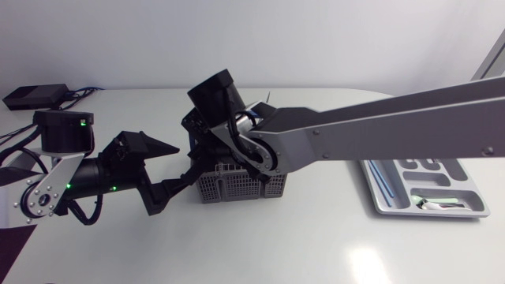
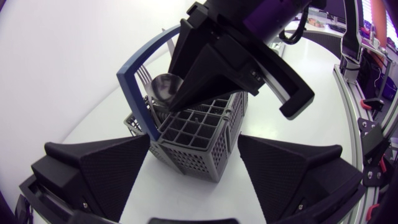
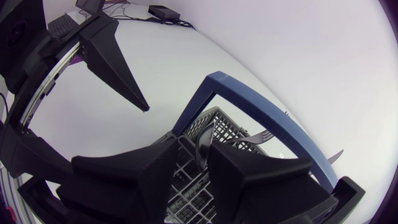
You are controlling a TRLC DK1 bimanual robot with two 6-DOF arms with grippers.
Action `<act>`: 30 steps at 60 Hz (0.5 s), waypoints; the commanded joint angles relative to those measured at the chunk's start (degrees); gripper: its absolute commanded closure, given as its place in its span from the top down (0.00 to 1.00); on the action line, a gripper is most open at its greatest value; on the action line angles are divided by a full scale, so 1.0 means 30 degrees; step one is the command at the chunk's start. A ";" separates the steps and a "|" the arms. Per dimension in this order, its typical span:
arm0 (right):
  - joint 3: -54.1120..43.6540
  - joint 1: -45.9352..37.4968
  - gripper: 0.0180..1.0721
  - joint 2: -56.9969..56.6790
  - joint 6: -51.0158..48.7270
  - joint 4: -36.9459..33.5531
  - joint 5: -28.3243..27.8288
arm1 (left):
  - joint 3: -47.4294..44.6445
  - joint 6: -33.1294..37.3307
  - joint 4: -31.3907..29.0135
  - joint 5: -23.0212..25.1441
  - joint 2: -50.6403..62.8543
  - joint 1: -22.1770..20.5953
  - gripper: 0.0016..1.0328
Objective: Sort the cutlery from the basket into the organizer compartments.
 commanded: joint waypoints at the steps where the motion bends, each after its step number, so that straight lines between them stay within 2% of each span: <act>1: 0.0404 0.0139 0.14 0.0490 0.0488 0.0294 0.0235 | -0.0463 -0.0091 0.0296 0.0017 0.0332 0.0162 0.94; 6: 0.0492 0.0139 0.05 0.0724 0.0488 0.0323 0.0382 | -0.0492 -0.0091 0.0325 0.0017 0.0332 0.0162 0.94; 30: -0.1588 0.0461 0.05 -0.1942 -0.0391 0.1173 0.0821 | -0.0580 -0.0208 0.0325 0.0017 0.0391 -0.0102 0.94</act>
